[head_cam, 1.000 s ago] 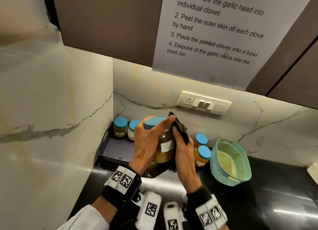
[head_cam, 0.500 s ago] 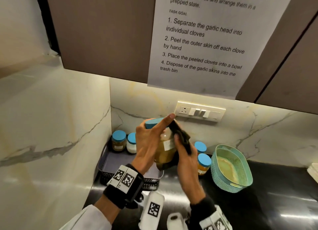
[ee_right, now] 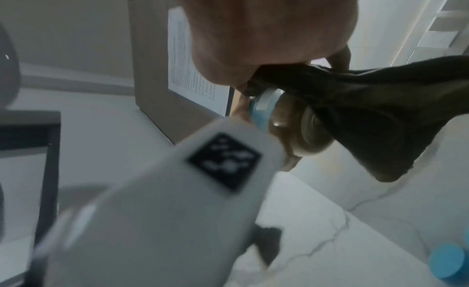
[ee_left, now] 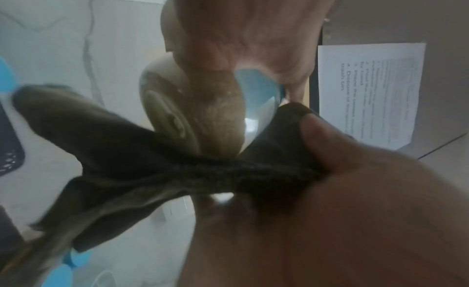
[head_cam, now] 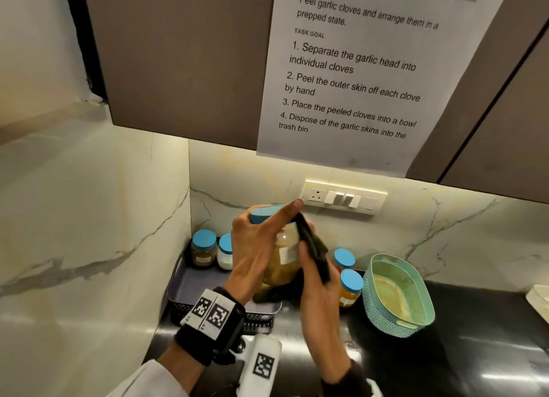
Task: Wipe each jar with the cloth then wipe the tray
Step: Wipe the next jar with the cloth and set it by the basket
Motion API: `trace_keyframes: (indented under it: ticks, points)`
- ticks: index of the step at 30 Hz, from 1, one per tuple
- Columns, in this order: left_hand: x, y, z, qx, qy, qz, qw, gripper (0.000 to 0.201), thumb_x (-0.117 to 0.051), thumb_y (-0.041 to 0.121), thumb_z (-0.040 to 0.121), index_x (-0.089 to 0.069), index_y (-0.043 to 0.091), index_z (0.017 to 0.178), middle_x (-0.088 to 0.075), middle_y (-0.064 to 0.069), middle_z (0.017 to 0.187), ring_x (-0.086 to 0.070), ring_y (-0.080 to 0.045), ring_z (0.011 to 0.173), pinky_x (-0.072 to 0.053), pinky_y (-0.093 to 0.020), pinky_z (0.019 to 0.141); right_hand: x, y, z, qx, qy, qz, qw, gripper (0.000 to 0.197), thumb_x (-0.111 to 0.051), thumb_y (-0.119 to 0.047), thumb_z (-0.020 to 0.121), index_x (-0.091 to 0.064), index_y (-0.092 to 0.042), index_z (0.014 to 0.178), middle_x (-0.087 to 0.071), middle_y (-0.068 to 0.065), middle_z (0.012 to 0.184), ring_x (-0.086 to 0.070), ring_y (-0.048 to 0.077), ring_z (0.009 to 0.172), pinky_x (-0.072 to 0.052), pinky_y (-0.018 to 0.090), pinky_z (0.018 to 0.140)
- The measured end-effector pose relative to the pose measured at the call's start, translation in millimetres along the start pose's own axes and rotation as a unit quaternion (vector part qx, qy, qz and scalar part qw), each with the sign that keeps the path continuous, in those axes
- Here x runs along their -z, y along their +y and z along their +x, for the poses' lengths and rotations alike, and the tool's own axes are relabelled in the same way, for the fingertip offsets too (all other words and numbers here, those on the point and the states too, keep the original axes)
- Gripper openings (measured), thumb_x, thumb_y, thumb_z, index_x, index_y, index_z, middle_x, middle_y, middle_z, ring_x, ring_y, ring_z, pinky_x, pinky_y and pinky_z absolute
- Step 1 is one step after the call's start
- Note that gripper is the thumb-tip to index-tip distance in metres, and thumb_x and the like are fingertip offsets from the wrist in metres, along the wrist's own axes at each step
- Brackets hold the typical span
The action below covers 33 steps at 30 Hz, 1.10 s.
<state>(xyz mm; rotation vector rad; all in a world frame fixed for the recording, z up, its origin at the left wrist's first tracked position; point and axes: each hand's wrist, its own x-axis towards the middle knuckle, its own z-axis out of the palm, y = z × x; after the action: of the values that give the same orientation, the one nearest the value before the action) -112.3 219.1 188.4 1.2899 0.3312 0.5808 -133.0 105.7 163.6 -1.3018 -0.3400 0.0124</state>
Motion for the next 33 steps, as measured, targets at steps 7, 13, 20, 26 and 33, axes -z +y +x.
trace_keyframes:
  ticks: [7,13,20,26,33]
  points:
    - [0,-11,-5,-0.017,0.016,0.013,1.000,0.075,-0.084,0.076,0.053,-0.075,0.014,0.094,-0.080,0.001,0.081,-0.077,-0.017,0.077,-0.062,-0.034,0.075,-3,-1,21,-0.033,-0.012,-0.020,0.999,0.022,-0.051,-0.030,0.103,-0.071,-0.027,0.096,-0.077,-0.015,0.079,-0.073,0.006,0.079,-0.055,0.017,0.067]
    - [3,-13,7,-0.030,0.047,0.036,0.998,0.101,-0.072,0.096,0.045,-0.068,0.014,0.103,-0.075,-0.002,0.085,-0.075,-0.019,0.082,-0.062,-0.033,0.076,-12,11,4,0.009,-0.017,-0.050,0.999,0.041,-0.049,-0.029,0.099,-0.062,-0.003,0.128,-0.068,-0.006,0.086,-0.063,0.001,0.066,-0.053,0.019,0.062]
    - [-3,-8,-1,0.025,0.056,0.015,0.998,0.076,-0.070,0.074,0.074,-0.062,0.021,0.127,-0.072,0.000,0.105,-0.070,-0.016,0.098,-0.059,-0.029,0.082,-12,23,14,-0.015,-0.028,-0.075,0.997,0.062,-0.063,-0.054,0.091,-0.053,-0.021,0.143,-0.067,0.016,0.122,-0.066,0.026,0.112,-0.058,0.037,0.097]
    - [12,-7,-7,0.099,-0.064,-0.033,0.992,0.059,-0.085,0.056,0.077,-0.067,0.019,0.118,-0.076,-0.002,0.103,-0.071,-0.016,0.095,-0.053,-0.012,0.061,12,16,28,-0.026,-0.057,-0.070,0.996,0.051,-0.085,-0.043,0.073,-0.066,-0.031,0.119,-0.075,0.003,0.112,-0.074,0.020,0.102,-0.064,0.039,0.083]
    - [15,-16,-8,0.158,-0.061,-0.065,0.983,0.071,-0.096,0.057,0.049,-0.077,0.011,0.100,-0.081,-0.006,0.087,-0.076,-0.028,0.089,-0.061,-0.040,0.078,17,6,31,-0.105,-0.084,0.044,0.990,0.047,-0.080,-0.026,0.083,-0.064,-0.023,0.127,-0.076,0.005,0.114,-0.074,0.027,0.106,-0.062,0.042,0.082]
